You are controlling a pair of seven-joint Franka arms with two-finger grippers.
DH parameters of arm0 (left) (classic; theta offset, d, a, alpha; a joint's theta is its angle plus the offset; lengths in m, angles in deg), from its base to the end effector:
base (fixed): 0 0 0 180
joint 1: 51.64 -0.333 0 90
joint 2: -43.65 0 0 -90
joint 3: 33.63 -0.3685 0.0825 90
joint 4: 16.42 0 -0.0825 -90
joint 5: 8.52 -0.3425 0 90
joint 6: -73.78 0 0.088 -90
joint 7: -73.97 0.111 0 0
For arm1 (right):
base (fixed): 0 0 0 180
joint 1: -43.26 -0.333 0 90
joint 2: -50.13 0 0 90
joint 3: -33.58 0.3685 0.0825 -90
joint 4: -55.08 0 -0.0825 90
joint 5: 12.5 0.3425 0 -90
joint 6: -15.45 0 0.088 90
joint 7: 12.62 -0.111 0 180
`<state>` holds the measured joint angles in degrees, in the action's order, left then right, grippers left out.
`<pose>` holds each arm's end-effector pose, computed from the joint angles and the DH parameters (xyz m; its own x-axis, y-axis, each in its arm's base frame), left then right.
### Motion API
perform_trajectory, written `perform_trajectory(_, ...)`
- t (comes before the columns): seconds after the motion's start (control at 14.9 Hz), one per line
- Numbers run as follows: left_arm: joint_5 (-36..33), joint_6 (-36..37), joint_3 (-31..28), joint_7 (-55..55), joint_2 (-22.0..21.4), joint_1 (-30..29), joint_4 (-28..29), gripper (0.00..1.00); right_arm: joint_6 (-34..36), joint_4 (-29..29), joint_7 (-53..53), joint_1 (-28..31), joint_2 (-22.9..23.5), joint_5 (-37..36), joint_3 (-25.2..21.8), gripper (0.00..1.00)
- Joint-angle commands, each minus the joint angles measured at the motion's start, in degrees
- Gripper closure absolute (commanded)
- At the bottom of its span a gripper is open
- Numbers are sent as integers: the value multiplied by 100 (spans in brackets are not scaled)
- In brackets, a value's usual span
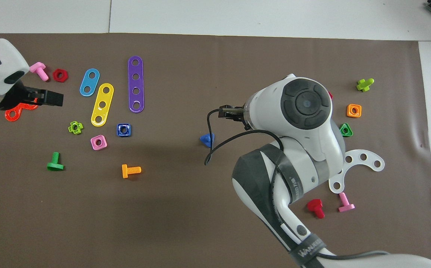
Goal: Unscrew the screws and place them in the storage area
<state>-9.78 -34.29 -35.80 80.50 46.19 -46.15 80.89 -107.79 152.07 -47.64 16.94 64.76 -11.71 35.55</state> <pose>0.5524 -0.0308 0.6229 0.9742 -0.1775 0.1393 -0.1736 -0.9840 -0.0394 0.5558 0.2971 0.5283 0.9791 -0.1342 0.1526 -0.1142 -0.9845 -0.1332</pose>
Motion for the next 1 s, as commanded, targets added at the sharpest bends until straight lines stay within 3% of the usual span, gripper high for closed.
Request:
perform_trajectory(0.0,-23,829,24,340,9,-206,-632,0,-453,-348,-119,-293,610,-105,-39,0)
perform_trajectory(0.27,134,1622,58,340,1,-338,-1196,0,-876,-374,-136,-698,1216,-430,-39,0)
perform_trajectory(0.54,179,1816,67,331,-482,-346,-679,0,-1018,-330,-172,-760,1428,-852,-39,0)
perform_trajectory(0.94,170,1833,76,279,-544,-338,-564,0,-940,-216,-163,-910,1587,-1055,-39,0)
